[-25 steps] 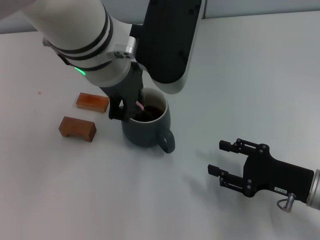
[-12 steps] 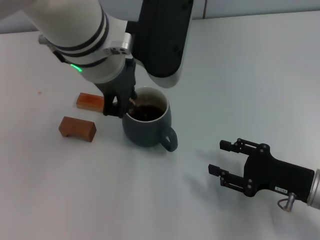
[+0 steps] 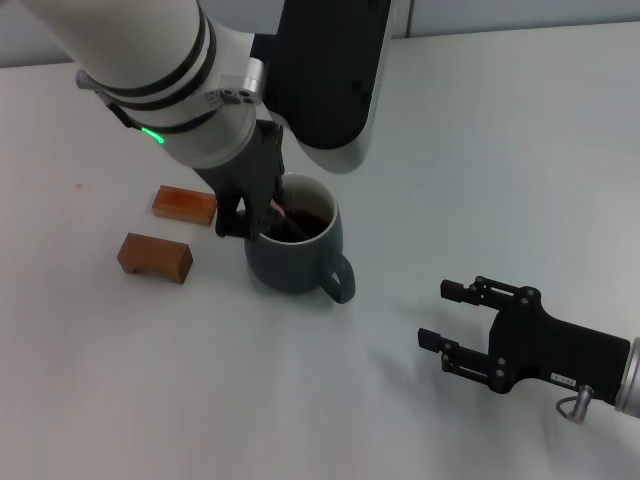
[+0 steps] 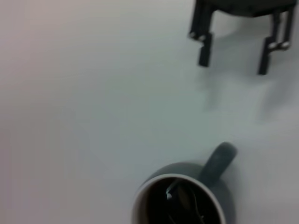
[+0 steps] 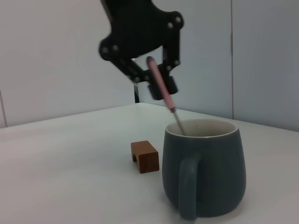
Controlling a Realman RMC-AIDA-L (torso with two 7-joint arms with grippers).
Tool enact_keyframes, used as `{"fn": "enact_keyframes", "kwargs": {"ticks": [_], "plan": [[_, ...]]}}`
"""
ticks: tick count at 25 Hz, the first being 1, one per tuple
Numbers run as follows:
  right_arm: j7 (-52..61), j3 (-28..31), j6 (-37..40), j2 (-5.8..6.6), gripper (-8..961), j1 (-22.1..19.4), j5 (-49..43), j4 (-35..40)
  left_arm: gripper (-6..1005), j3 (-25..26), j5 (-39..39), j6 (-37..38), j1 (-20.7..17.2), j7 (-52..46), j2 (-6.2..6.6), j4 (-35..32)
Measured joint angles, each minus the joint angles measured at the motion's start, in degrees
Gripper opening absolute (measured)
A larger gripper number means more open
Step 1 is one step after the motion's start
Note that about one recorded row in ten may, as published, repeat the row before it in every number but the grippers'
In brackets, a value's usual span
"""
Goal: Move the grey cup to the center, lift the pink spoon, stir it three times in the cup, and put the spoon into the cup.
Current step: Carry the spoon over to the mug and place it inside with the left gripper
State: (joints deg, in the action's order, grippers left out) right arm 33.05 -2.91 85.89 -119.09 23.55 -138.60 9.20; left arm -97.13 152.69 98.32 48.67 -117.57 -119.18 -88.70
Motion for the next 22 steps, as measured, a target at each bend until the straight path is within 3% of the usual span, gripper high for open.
{"fn": "enact_keyframes", "kwargs": {"ticks": [6, 16, 22], "plan": [[0.0, -0.07, 0.13, 0.0, 657, -0.07, 0.0, 0.0, 130, -0.14, 3.6, -2.92, -0.02, -1.48, 0.0, 1.45], [0.0, -0.33, 0.22, 0.0, 657, -0.09, 0.0, -0.15, 129, 0.43, 1.62, 1.2, -0.18, -0.5, 0.0, 1.13], [0.0, -0.38, 0.24, 0.0, 657, -0.16, 0.0, -0.33, 129, -0.37, 1.28, -3.29, -0.81, -0.79, 0.0, 1.31]]}}
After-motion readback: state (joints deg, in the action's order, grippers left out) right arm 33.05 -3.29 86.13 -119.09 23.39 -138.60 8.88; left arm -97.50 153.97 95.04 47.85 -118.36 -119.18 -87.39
